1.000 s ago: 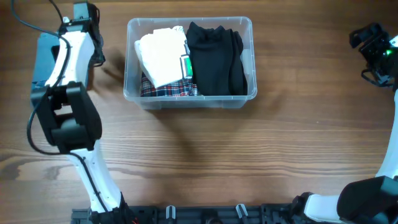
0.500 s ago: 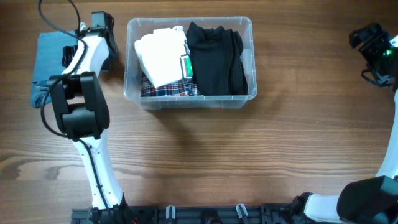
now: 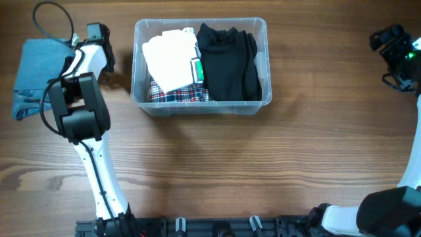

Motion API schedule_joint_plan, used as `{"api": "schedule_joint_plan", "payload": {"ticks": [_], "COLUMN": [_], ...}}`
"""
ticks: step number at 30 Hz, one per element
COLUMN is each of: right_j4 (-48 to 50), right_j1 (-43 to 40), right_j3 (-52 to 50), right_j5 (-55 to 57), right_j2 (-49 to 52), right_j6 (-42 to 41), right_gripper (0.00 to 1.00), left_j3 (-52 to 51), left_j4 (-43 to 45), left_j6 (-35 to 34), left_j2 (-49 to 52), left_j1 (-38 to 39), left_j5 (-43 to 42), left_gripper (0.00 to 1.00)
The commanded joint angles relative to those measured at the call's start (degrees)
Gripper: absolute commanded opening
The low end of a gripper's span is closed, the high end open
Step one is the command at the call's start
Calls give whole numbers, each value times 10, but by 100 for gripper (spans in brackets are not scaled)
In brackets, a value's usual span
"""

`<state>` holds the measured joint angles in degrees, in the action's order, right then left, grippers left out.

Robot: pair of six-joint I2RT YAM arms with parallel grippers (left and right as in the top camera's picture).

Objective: Pack container
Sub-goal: 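Grasp the folded blue denim cloth with the left gripper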

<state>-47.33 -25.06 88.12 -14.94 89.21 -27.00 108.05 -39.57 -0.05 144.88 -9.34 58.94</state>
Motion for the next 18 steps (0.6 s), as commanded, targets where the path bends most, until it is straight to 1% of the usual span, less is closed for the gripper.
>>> {"api": "schedule_joint_plan", "payload": {"ticks": [1,4,5,8,12,18], "right_j4": [1,1,1,1,1,1], "right_j1": [1,1,1,1,1,1], "right_j3": [-1,-1,-1,-1,-1,-1], "right_j5": [4,3,4,3,3,4], "right_j2": [7,7,7,7,7,7], "right_j6": [-4,-4,-4,-4,-4,-4], "right_gripper": [100,100,100,100,100,100], "left_j3": [-21,-21,-21,-17,-14,-13], "left_j4": [-4,-5,-7,-23,-46,-106], "left_j6": [-4,-4,-11,-53,-70,-111], "left_j2": [35,34,32,16,-35,-163], "left_j1": [-9,-7,-4,6,24,35], "left_j5": [-53,-53,-53,-56,-107,-298], "left_gripper": [15,12,9,4,4,4]}}
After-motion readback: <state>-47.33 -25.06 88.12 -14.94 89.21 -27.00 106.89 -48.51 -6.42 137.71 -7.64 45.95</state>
